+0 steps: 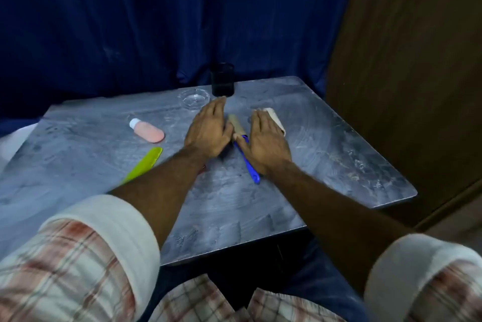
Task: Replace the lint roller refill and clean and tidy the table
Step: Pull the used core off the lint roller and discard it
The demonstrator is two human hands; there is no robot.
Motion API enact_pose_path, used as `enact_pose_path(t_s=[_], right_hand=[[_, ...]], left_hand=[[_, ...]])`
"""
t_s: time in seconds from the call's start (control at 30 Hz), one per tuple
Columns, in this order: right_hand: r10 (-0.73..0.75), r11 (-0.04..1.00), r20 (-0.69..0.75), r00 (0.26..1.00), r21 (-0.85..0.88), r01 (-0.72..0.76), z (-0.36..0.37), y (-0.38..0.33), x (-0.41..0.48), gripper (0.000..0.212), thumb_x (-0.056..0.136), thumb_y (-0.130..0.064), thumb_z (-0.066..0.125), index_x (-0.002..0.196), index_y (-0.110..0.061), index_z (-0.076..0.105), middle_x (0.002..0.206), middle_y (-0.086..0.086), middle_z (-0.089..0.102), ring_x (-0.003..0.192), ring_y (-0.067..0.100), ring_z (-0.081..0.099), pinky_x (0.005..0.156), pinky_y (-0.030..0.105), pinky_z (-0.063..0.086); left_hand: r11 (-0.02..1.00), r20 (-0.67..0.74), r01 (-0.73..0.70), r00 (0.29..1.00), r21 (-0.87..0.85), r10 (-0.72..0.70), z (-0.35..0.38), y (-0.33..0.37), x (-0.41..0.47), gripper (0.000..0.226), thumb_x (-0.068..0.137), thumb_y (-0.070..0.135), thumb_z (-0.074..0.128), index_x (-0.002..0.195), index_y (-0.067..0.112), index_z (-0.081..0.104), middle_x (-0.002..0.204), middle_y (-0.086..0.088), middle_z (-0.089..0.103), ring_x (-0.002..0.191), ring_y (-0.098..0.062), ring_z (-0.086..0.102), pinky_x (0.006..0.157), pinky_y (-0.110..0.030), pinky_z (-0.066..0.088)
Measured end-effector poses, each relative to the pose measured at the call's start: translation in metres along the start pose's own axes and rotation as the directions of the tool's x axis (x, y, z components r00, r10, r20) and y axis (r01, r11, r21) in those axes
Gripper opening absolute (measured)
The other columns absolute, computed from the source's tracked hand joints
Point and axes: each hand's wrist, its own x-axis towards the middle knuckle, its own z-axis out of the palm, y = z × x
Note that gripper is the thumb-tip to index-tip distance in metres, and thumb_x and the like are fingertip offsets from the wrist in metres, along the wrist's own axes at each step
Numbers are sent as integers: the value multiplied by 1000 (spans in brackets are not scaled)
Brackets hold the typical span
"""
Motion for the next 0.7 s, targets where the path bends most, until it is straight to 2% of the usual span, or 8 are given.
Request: enact_pose_path(t_s=[0.2, 0.37, 0.53, 0.7], right_hand=[[37, 998, 3, 999, -60, -37, 6, -6, -10, 80, 102, -60, 36, 154, 0, 32, 155, 18, 43, 147, 30, 37, 122, 41, 30], [7, 998, -3, 1000, -55, -7, 5, -4, -11, 74, 99, -58, 46, 144, 1, 44, 141, 18, 54, 135, 31, 48, 116, 41, 39], [-32, 996, 10, 999, -89, 32, 3, -4, -8, 65, 95, -55, 51, 132, -2, 52, 134, 18, 56, 128, 33, 52, 110, 42, 42], [-23, 998, 33, 999, -60, 25, 2, -2, -10, 52, 91, -50, 57, 117, -5, 60, 117, 14, 63, 108, 30, 61, 90, 40, 49]], left_hand=[[994, 46, 96, 995, -57, -94, 12, 0, -2, 61, 104, 18, 49, 162, 5, 35, 166, -17, 40, 154, -32, 37, 127, -41, 27], [999, 46, 23, 999, 31, -25, 12, 1, 10, 42, 101, 16, 52, 140, 3, 61, 141, -21, 65, 131, -38, 59, 118, -44, 33], [995, 51, 5, 999, 99, -10, 10, 3, 28, 37, 102, 26, 51, 131, 10, 67, 133, -13, 71, 125, -32, 63, 123, -41, 25], [994, 49, 2, 999, 113, -7, 11, 9, 37, 37, 103, 31, 48, 126, 12, 69, 126, -12, 74, 123, -30, 65, 129, -43, 17]])
